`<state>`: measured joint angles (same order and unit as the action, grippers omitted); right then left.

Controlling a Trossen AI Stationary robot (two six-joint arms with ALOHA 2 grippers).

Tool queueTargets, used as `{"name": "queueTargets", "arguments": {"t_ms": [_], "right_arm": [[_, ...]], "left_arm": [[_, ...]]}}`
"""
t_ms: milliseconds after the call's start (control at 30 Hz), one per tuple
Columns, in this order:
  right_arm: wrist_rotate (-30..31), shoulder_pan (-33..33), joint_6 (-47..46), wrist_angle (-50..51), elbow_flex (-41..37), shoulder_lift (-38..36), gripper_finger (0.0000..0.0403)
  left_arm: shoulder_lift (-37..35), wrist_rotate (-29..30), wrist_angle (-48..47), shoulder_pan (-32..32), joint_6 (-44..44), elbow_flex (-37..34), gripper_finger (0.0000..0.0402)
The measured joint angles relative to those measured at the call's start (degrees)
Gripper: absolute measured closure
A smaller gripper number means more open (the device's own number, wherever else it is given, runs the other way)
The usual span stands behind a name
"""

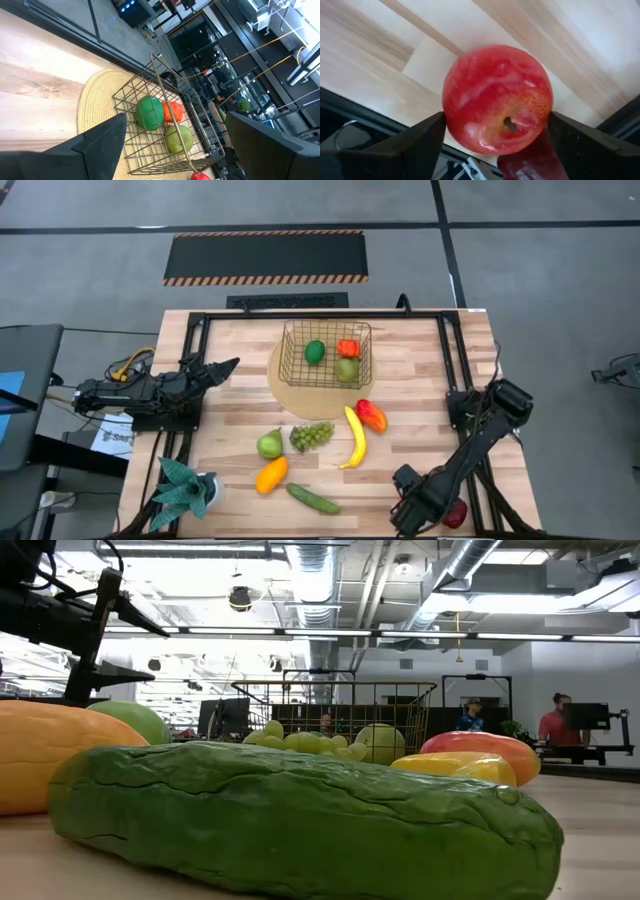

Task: Build produce basket
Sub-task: Put the red apple into the wire basket

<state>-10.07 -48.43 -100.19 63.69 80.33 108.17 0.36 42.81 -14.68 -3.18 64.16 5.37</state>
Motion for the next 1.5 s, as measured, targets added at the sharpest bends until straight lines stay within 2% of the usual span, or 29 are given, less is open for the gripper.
{"name": "queueTargets", "arguments": {"t_ms": [433, 733, 1033, 1267, 1367, 1500], "right_arm": [[-0.4, 1.1, 1.2, -2.0, -2.9, 1.6, 0.0044], [0.3, 1.5, 2.7, -2.5, -3.0, 0.6, 0.0097], [7.8, 3.4, 3.7, 4.0, -3.3, -6.2, 0.0109], [16.0, 9.8, 13.7, 6.5, -3.2, -14.8, 0.011], [20.1, 14.5, 20.4, 6.7, -3.2, -18.8, 0.011], [24.5, 23.6, 33.8, 6.4, -3.2, -22.5, 0.011]], "left_arm": [[0.0, 1.2, -0.1, 0.0, 0.0, 0.0, 0.0074], [0.0, 1.8, -0.2, 0.0, 0.0, 0.0, 0.0074], [0.0, 1.8, -0.1, 0.0, 0.0, 0.0, 0.0074], [0.0, 1.4, 0.0, 0.0, 0.0, 0.0, 0.0074], [0.0, 1.4, 0.2, 0.0, 0.0, 0.0, 0.0074], [0.0, 1.4, 0.6, 0.0, -0.6, -0.1, 0.0074]]}}
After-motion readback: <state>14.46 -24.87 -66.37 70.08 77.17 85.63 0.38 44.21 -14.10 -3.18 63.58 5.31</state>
